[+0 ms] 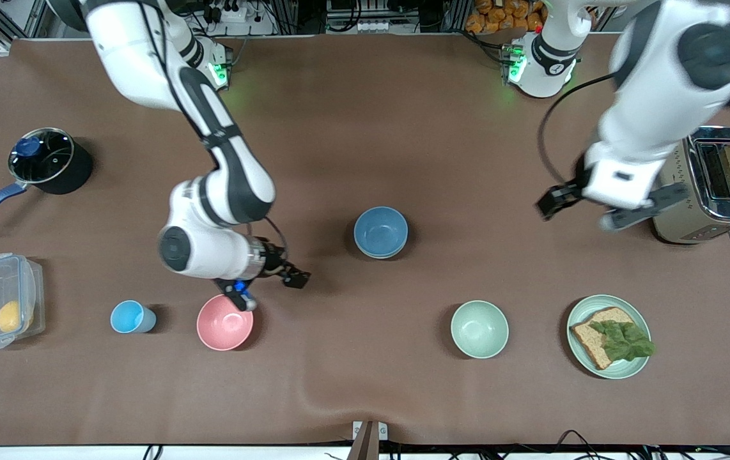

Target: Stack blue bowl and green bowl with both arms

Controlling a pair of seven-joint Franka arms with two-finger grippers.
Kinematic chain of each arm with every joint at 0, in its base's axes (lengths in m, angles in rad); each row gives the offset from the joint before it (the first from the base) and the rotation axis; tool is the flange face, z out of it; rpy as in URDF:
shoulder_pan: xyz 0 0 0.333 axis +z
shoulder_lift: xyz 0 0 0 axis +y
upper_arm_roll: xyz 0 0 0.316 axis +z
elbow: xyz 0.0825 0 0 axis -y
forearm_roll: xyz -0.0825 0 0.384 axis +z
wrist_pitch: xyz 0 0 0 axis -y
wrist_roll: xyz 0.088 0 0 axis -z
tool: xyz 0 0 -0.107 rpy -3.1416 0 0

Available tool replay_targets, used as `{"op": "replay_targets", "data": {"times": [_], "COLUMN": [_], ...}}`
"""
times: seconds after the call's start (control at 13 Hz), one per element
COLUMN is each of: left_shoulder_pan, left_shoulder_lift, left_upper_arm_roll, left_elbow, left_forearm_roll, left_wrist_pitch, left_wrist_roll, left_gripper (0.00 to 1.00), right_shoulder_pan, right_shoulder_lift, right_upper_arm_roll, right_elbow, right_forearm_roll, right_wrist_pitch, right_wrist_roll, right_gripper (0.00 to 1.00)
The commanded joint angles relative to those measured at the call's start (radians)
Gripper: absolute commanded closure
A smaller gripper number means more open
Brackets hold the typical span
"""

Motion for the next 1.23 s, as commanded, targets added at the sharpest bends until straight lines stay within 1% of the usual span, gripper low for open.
{"op": "replay_targets", "data": {"times": [0.0,0.15,0.23,0.31,0.38,0.46,0.54,0.62,0.69,0.77,0.85,0.92,1.0,1.15], "left_shoulder_pan": [0.066,0.052,0.053,0.053,0.049,0.032,0.006,0.0,0.001,0.003,0.004,0.004,0.003,0.001], "left_shoulder_lift": [-0.054,-0.084,-0.081,-0.074,-0.07,-0.071,-0.076,-0.076,-0.077,-0.076,-0.073,-0.073,-0.073,-0.073], "left_upper_arm_roll": [-0.005,0.057,0.065,0.087,0.101,0.11,0.143,0.166,0.168,0.168,0.168,0.168,0.167,0.165], "left_elbow": [-0.016,-0.012,0.008,0.037,0.066,0.076,0.074,0.077,0.085,0.1,0.12,0.122,0.122,0.122], "left_forearm_roll": [-0.02,-0.034,-0.035,-0.045,-0.057,-0.055,-0.052,-0.054,-0.057,-0.057,-0.057,-0.058,-0.071,-0.083], "left_wrist_pitch": [-0.039,-0.047,-0.056,-0.08,-0.111,-0.134,-0.143,-0.153,-0.163,-0.179,-0.2,-0.211,-0.219,-0.232], "left_wrist_roll": [0.18,0.308,0.354,0.383,0.392,0.396,0.397,0.408,0.441,0.46,0.463,0.465,0.465,0.463], "left_gripper": [0.0,0.0,0.0,0.0,0.0,0.0,0.0,0.0,0.0,0.0,0.0,0.0,0.0,0.0], "right_shoulder_pan": [-0.011,-0.02,-0.052,-0.087,-0.108,-0.126,-0.132,-0.144,-0.199,-0.286,-0.372,-0.413,-0.416,-0.421], "right_shoulder_lift": [-0.112,-0.184,-0.221,-0.256,-0.297,-0.343,-0.394,-0.442,-0.479,-0.508,-0.541,-0.566,-0.588,-0.626], "right_upper_arm_roll": [-0.072,-0.127,-0.126,-0.123,-0.123,-0.123,-0.12,-0.1,-0.048,0.048,0.145,0.205,0.216,0.212], "right_elbow": [-0.028,-0.028,-0.03,-0.042,-0.057,-0.088,-0.118,-0.146,-0.149,-0.146,-0.149,-0.149,-0.149,-0.145], "right_forearm_roll": [-0.092,-0.158,-0.222,-0.263,-0.283,-0.325,-0.377,-0.414,-0.428,-0.439,-0.469,-0.495,-0.514,-0.518], "right_wrist_pitch": [-0.107,-0.181,-0.207,-0.251,-0.282,-0.305,-0.311,-0.319,-0.342,-0.363,-0.376,-0.403,-0.435,-0.498], "right_wrist_roll": [-0.154,-0.252,-0.304,-0.364,-0.427,-0.476,-0.502,-0.519,-0.539,-0.546,-0.546,-0.546,-0.55,-0.617], "right_gripper": [0.0,0.0,0.0,0.0,0.0,0.0,0.0,0.0,0.0,0.0,0.0,0.0,0.0,0.0]}}
